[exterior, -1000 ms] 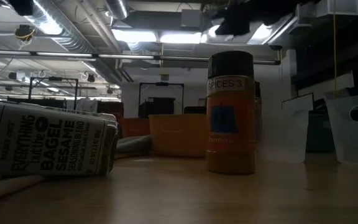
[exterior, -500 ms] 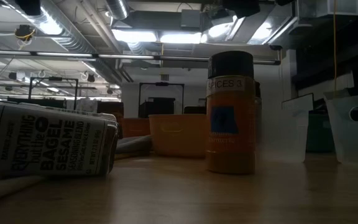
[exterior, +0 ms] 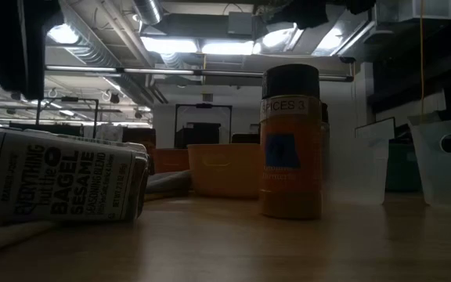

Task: Sort spices by type
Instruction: Put the black seasoning bottle into the left white bin

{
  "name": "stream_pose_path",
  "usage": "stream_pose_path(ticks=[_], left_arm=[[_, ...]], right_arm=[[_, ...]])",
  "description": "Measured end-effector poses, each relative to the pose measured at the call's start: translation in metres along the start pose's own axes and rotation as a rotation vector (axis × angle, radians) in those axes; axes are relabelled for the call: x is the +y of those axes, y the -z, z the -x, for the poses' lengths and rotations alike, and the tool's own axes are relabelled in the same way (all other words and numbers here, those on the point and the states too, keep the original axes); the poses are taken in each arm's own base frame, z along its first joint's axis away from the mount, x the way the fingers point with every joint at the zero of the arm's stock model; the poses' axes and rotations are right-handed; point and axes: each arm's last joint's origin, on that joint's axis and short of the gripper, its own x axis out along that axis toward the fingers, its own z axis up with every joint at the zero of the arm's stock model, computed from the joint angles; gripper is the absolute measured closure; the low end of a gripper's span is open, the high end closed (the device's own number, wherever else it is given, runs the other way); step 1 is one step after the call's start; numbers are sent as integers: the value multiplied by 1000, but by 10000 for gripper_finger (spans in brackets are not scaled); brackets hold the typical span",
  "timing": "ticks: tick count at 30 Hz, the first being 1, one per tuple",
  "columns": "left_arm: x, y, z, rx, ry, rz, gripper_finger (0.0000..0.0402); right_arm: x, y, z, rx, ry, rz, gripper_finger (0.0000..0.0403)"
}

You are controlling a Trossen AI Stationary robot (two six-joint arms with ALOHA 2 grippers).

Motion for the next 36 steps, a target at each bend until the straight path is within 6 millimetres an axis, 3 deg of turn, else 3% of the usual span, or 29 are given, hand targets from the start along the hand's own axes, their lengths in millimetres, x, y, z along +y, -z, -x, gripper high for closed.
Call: stream_pose_path(ticks=[17, 26, 36], left_arm=[[2, -1, -6, 15, -43, -9, 219], [8, 10, -32, 54, -63, -17, 219], [13, 16, -46, 49, -67, -57, 219]], right_arm=[[0, 1, 0, 8, -2, 0, 139], [0, 1, 0, 11, -3, 0, 139], [0, 1, 0, 8, -2, 1, 139]])
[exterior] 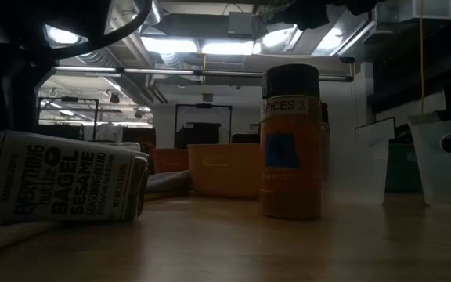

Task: Sort spices by type
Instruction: Put the black seasoning bottle into the left white bin

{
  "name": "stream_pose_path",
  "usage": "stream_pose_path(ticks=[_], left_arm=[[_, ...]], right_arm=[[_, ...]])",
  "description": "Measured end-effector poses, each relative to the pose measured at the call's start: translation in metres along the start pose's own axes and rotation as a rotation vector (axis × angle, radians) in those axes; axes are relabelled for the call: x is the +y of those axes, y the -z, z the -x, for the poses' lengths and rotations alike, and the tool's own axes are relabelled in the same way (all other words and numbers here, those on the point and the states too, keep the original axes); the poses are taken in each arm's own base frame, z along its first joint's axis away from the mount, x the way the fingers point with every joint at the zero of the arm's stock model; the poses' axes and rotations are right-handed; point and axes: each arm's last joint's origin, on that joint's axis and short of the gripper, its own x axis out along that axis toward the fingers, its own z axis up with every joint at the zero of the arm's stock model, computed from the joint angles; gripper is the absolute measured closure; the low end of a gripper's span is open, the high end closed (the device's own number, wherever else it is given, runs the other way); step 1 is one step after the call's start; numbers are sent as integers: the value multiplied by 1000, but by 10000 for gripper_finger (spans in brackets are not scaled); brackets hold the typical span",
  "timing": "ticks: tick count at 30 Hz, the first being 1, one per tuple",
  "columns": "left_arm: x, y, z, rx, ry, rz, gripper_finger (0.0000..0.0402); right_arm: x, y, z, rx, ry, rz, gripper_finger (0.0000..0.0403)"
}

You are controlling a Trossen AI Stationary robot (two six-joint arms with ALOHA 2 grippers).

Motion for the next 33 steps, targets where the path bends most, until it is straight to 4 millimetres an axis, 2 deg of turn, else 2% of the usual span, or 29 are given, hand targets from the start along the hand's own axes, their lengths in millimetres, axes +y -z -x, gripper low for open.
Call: stream_pose_path(ticks=[15, 33], left_arm=[[6, -6, -14, 5, 6, -89, 219], [24, -37, -28, 128, 101, -94, 219]], right_arm=[[0, 0, 0, -1, 0, 0, 139], [0, 0, 0, 0, 0, 0, 139]])
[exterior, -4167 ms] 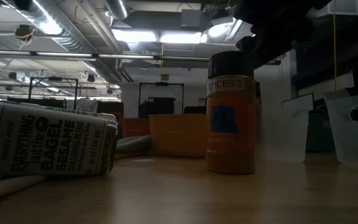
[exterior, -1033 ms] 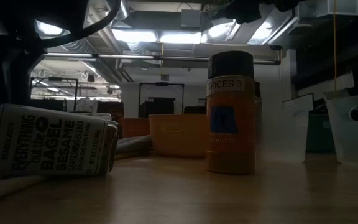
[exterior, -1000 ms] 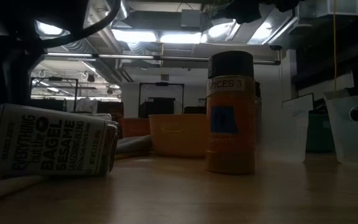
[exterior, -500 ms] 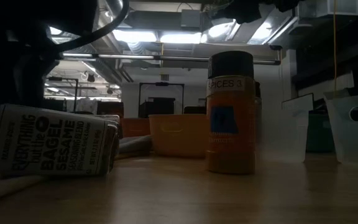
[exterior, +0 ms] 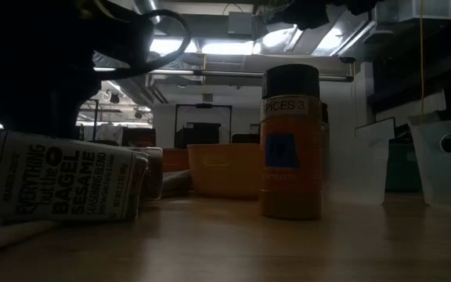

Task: Sort spices by type
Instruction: Put the black seasoning bottle into the left white bin

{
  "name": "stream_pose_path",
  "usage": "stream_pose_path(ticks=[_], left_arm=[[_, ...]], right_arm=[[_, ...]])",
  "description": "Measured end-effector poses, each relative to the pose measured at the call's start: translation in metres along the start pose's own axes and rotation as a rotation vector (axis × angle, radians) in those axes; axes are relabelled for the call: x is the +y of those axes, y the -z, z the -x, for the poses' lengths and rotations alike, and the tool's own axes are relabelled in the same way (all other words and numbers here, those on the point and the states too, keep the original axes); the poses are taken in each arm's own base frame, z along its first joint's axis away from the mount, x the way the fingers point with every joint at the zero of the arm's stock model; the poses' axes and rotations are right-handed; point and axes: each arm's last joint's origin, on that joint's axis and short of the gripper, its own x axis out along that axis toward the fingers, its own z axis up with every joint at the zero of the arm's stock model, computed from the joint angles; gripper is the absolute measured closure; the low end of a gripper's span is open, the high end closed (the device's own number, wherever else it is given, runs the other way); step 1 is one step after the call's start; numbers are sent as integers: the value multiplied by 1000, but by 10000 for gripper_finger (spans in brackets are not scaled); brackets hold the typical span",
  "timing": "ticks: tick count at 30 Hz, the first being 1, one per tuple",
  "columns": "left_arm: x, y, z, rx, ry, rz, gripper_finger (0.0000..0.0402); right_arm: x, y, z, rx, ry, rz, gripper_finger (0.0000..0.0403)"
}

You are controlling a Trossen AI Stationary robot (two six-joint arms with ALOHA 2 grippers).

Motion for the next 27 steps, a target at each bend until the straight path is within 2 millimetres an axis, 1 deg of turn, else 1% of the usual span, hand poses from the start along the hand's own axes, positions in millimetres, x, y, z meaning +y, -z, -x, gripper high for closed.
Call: stream_pose_path(ticks=[7, 12, 18, 21, 23, 24, 27], left_arm=[[6, -5, 1, 22, 30, -10, 250], [7, -7, 4, 20, 51, -4, 247], [6, -7, 1, 20, 48, 4, 186], [5, -9, -8, 32, 41, 10, 161], [6, -11, -9, 33, 36, 18, 151], [6, -12, -13, 42, 31, 17, 148], [8, -14, -16, 66, 39, -4, 151]], right_arm=[[0, 0, 0, 0, 0, 0, 139], [0, 0, 0, 1, -1, 0, 139], [0, 1, 0, 5, -2, -1, 139], [0, 1, 0, 5, -2, 0, 139], [0, 0, 0, 5, -2, 0, 139], [0, 0, 0, 5, -2, 0, 139], [0, 1, 0, 6, -2, -1, 139]])
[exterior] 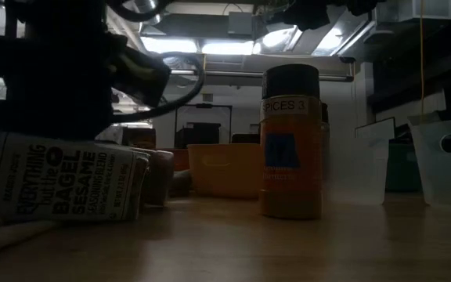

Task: Sort spices by type
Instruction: Put the black seasoning bottle into the left white bin

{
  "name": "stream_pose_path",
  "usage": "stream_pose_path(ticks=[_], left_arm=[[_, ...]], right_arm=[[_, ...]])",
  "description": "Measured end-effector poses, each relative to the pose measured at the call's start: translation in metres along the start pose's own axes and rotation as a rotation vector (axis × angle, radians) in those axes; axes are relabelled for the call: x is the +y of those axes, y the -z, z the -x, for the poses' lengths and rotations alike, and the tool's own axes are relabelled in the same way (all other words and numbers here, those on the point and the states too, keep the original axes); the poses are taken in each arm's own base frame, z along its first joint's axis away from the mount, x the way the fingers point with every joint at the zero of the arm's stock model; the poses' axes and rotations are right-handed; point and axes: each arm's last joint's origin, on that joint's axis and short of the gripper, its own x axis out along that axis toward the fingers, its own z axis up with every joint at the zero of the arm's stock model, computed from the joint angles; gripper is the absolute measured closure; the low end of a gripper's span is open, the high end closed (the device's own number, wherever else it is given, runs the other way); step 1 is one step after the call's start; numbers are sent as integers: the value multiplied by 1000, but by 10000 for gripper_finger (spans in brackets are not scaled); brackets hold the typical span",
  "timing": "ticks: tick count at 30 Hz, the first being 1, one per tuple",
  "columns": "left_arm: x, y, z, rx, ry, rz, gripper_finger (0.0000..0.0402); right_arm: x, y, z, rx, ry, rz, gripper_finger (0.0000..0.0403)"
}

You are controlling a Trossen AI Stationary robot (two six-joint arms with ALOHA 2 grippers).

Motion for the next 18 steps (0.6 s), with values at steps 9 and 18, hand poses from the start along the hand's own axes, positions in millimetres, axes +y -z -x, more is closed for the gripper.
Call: stream_pose_path(ticks=[9, 18], left_arm=[[7, -1, 24, -32, 40, -6, 213], [26, -12, 74, -159, 152, 52, 213]], right_arm=[[0, 0, 0, -1, 1, -1, 139], [-2, -3, 0, -20, 42, -6, 139]])
